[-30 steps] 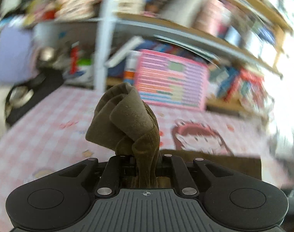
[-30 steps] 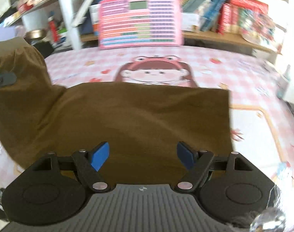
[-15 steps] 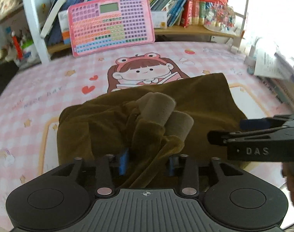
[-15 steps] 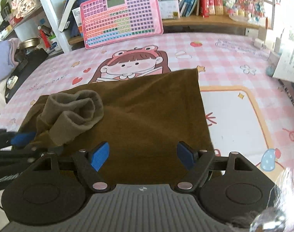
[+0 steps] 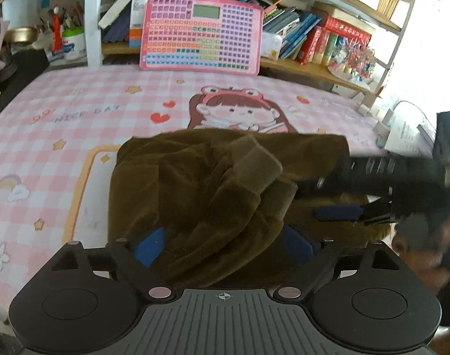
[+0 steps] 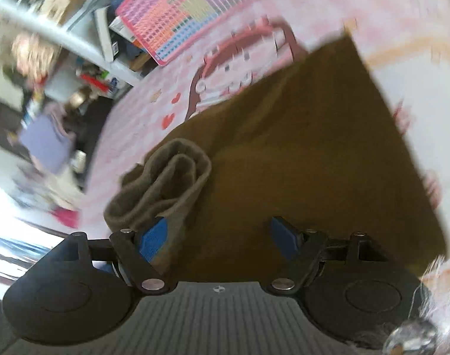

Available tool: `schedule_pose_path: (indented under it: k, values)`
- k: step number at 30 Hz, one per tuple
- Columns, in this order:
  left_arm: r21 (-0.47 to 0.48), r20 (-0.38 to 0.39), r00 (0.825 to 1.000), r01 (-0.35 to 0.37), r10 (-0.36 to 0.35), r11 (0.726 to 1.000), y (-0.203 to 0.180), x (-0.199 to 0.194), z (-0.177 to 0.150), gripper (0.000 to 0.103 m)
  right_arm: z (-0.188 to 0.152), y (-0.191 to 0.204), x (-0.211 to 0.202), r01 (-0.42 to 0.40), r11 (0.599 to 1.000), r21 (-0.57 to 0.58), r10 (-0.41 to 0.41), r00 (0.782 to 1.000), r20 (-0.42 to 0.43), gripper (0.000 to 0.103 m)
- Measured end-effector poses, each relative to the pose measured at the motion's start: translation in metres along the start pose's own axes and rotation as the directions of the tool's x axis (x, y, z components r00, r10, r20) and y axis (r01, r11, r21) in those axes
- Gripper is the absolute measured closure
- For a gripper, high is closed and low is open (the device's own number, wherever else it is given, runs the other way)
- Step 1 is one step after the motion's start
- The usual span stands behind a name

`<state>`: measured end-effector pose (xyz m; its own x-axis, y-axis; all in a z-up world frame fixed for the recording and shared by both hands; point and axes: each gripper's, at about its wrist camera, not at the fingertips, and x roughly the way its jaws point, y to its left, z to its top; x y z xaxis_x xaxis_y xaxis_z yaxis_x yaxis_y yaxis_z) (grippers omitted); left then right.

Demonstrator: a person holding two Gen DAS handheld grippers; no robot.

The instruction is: Fold clothes

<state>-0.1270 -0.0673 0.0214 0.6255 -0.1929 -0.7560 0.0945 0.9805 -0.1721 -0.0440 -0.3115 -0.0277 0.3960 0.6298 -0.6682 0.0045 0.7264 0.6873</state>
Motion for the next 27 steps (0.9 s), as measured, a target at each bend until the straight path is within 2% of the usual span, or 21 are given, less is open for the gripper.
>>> schedule_pose_path:
  k: [3,6,8,11,16,18,20,22,24,26,27]
  values:
    - [-0.055,0.014,0.998,0.065,-0.064,0.996,0.02,-0.015,-0.006,0.013,0.007,-0.004,-0.001,-0.037,0.998,0.054,0.038,0.999,-0.017,0.027]
    - [-0.121,0.056,0.989,0.14,-0.134,0.983,0.038,-0.03,-0.009,0.013,0.015,-0.007,-0.009,-0.07,0.994,0.088,0.069,0.998,0.01,0.027]
    - [-0.167,0.093,0.985,0.156,-0.142,0.973,0.051,-0.037,-0.01,0.013,0.019,-0.011,-0.013,-0.071,0.99,0.124,0.067,0.997,0.036,0.025]
    - [-0.295,0.145,0.985,0.135,-0.095,0.946,0.078,-0.041,-0.012,0.013,0.023,-0.015,-0.005,-0.09,0.98,0.177,0.088,0.996,0.018,0.025]
    - [-0.484,0.18,0.984,0.097,-0.009,0.87,0.116,-0.042,-0.021,0.013,0.018,0.003,0.026,-0.078,0.983,0.163,0.094,0.992,-0.089,0.025]
    - [-0.518,0.19,0.982,0.09,0.012,0.851,0.127,-0.045,-0.024,0.013,0.014,0.012,0.037,-0.039,0.99,0.135,0.057,0.99,-0.127,0.031]
    - [-0.537,0.204,0.978,0.084,0.032,0.839,0.136,-0.047,-0.025,0.013,0.008,0.024,0.046,-0.046,0.992,0.119,0.065,0.985,-0.159,0.077]
    - [-0.551,0.22,0.974,0.085,0.046,0.83,0.142,-0.051,-0.027,0.013,0.001,0.037,0.052,-0.092,0.989,0.113,0.112,0.976,-0.187,0.083]
    - [-0.565,0.234,0.971,0.086,0.059,0.821,0.148,-0.053,-0.027,0.013,-0.005,0.06,0.051,-0.213,0.975,0.065,0.222,0.953,-0.206,0.084]
    - [-0.57,0.235,0.97,0.084,0.064,0.817,0.153,-0.053,-0.027,0.013,-0.007,0.084,0.043,-0.345,0.939,0.006,0.339,0.921,-0.19,0.084]
    - [-0.572,0.234,0.97,0.083,0.066,0.816,0.155,-0.054,-0.027,0.013,-0.007,0.09,0.038,-0.355,0.934,-0.042,0.345,0.925,-0.161,0.084]
